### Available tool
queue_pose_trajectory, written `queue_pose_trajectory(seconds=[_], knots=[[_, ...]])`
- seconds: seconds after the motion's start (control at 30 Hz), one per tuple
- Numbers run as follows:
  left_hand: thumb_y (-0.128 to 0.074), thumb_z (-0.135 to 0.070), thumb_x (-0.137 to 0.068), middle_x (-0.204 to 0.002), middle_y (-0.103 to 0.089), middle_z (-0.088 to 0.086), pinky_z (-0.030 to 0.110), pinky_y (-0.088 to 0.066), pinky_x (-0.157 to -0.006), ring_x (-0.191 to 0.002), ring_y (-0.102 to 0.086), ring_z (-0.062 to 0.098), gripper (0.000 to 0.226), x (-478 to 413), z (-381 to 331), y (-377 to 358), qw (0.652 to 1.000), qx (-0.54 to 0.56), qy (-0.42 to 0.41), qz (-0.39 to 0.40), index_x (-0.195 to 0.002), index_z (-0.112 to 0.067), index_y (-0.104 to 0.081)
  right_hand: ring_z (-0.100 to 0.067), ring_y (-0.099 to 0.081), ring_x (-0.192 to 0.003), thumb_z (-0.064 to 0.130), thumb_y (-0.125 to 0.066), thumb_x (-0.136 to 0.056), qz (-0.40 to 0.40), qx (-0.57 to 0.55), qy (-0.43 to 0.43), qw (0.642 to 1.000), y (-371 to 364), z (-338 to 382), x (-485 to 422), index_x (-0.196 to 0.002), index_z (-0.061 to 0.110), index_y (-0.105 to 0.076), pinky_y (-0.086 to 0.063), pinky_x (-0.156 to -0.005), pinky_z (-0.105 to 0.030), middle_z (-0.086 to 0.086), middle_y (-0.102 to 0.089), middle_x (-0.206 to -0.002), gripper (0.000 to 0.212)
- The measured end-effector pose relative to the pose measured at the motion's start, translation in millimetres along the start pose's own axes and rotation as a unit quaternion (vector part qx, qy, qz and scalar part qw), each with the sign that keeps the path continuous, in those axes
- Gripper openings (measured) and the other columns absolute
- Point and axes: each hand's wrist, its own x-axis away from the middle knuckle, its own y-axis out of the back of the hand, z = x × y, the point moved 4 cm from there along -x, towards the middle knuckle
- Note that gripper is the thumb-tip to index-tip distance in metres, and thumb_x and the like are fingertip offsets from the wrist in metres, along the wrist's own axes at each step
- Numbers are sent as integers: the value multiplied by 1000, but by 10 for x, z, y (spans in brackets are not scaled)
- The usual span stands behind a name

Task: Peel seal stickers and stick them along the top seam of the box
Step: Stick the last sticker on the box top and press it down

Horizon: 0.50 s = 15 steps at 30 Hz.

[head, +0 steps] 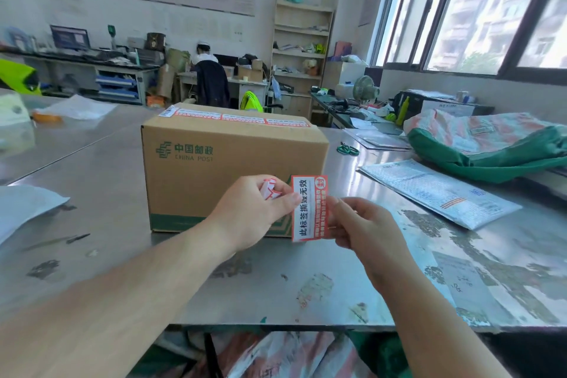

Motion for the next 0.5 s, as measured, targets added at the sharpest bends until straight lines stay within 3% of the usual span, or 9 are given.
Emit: queue_pose_trajectory(seconds=[0.13,0.27,0.33,0.4,0.5], knots=[[-75,-35,-85,-85,-78,-1,48,-56,-88,-90,-72,30,18,-64,-206,24,1000,11,-5,7,-81,-18,-70,-11,-67,-68,31,-66,-94,24,21,37,999,44,181,-56,-87,11,-76,-47,-73,-34,-3,-77,-77,23],[-76,-31,-83,-85,-78,-2,30,-49,-69,-83,-73,19,16,-155,-341,50,999,38,9,-8,-83,-17,-69,-12,-62,-63,25,-66,-94,18,-14,53,998,56,323,-133,-82,8,-72,-43,-68,-35,-4,-74,-73,22],[-77,-27,-82,-89,-78,2,26,-45,-65,-70,-71,12,16,-204,-384,36,997,66,39,1,-90,-16,-69,-12,-60,-61,24,-66,-94,5,-23,61,998,65,391,-190,-84,5,-72,-42,-65,-36,-5,-73,-71,22],[-75,-25,-84,-95,-78,5,24,-37,-55,-46,-56,2,23,-233,-440,14,993,88,80,24,-102,-13,-69,-16,-59,-66,24,-66,-95,0,-31,64,997,75,453,-254,-85,5,-72,-43,-67,-40,-15,-75,-79,23],[-71,-27,-87,-96,-78,8,21,-29,-48,-43,-34,8,29,-320,-545,35,985,96,130,54,-111,-11,-68,-23,-62,-75,25,-65,-94,12,-41,60,997,82,539,-363,-84,8,-74,-48,-78,-46,-17,-76,-86,22]])
